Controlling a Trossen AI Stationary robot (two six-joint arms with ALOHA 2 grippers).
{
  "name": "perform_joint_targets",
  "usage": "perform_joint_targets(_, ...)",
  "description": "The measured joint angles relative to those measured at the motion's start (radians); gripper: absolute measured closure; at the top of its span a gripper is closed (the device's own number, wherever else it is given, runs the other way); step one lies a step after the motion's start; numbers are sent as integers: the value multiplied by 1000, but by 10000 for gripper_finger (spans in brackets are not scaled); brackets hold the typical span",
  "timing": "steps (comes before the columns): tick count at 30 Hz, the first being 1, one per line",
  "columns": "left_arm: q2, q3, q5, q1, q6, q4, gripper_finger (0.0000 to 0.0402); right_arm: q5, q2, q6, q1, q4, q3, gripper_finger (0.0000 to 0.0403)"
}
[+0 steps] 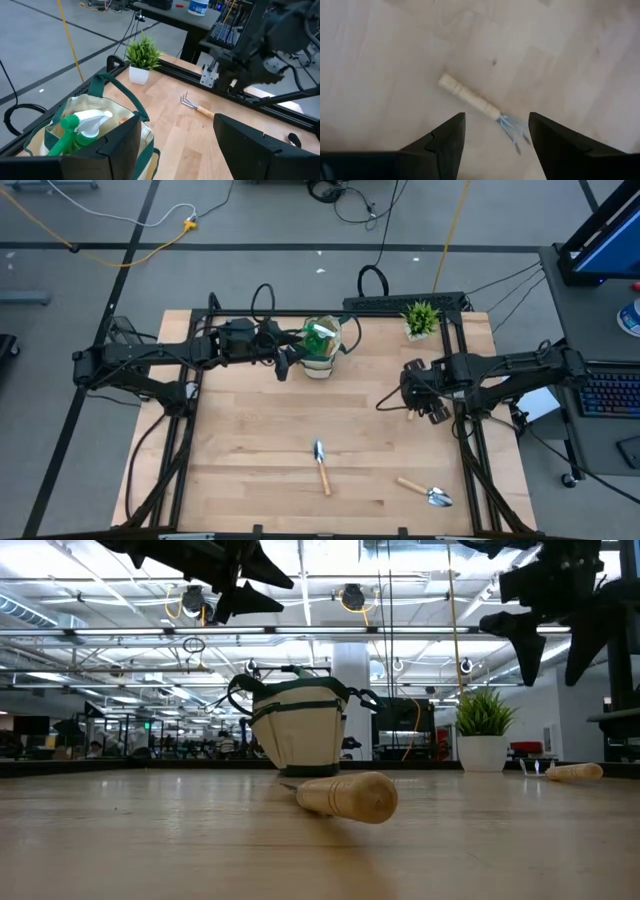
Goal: Pick & Place Garden tools in Gardening bag
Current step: Put the brown hand rake into the gardening bag
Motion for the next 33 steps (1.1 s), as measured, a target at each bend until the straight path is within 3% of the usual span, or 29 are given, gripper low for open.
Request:
perform_joint_targets(9,0,0,0,0,-16,0,144,8,0,-73,91,130,-187,193)
perform_joint_targets(16,0,0,-2,0,-26,0,144,168,0,-141,130,267,-276,193)
perform_joint_targets(33,0,0,-27,0,-29,12,144,127,51,-206,130,374,-346,193)
